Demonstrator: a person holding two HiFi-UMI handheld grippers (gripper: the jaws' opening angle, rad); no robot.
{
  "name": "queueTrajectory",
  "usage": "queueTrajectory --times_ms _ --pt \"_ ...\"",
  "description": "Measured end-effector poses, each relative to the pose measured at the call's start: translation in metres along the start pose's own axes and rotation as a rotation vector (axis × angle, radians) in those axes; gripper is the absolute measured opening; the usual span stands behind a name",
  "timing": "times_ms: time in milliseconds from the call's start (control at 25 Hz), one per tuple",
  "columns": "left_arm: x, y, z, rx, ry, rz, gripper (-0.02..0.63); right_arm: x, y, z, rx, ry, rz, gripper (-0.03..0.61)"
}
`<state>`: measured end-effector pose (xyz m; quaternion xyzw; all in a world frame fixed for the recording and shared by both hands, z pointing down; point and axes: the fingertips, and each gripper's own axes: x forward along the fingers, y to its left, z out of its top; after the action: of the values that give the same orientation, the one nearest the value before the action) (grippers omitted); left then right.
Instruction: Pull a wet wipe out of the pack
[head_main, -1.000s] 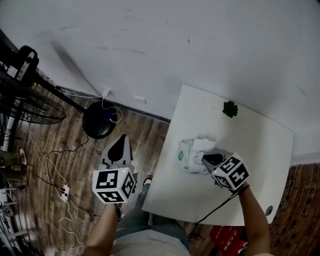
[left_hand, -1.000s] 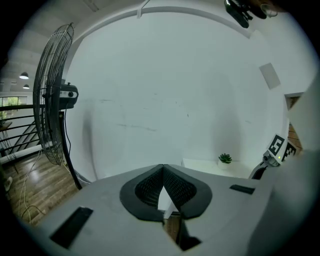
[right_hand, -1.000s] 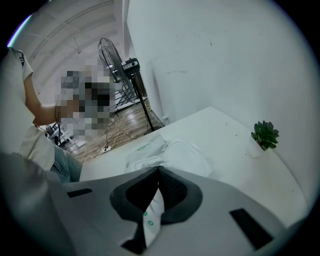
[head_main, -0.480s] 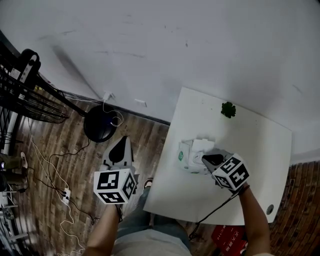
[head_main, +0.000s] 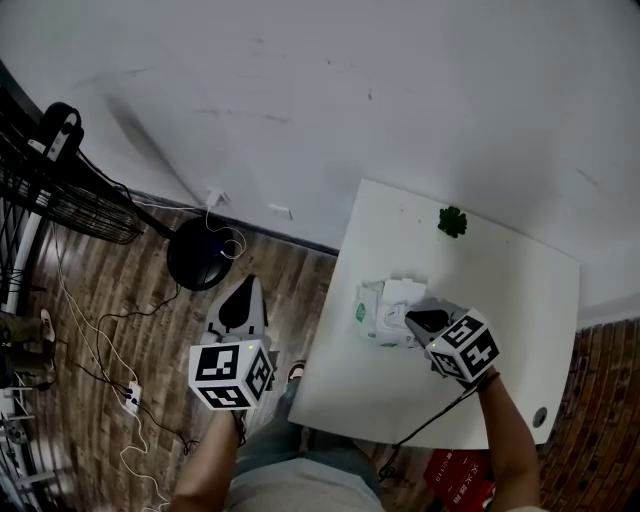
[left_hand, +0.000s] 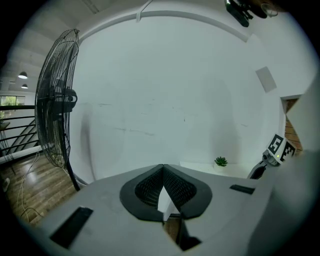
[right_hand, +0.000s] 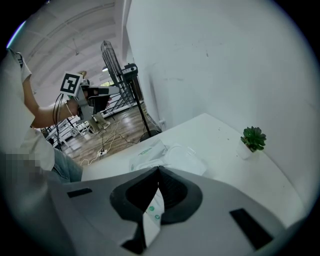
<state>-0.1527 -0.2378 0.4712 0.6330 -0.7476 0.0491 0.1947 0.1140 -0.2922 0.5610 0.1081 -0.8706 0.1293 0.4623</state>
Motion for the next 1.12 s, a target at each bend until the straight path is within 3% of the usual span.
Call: queueTrajectory --times_ms 1120 --pt "-0.012 0.002 0.016 -0.016 -0.041 -0.033 0.003 -0.027 0.004 0.017 0.025 -0.054 -0.084 0.003"
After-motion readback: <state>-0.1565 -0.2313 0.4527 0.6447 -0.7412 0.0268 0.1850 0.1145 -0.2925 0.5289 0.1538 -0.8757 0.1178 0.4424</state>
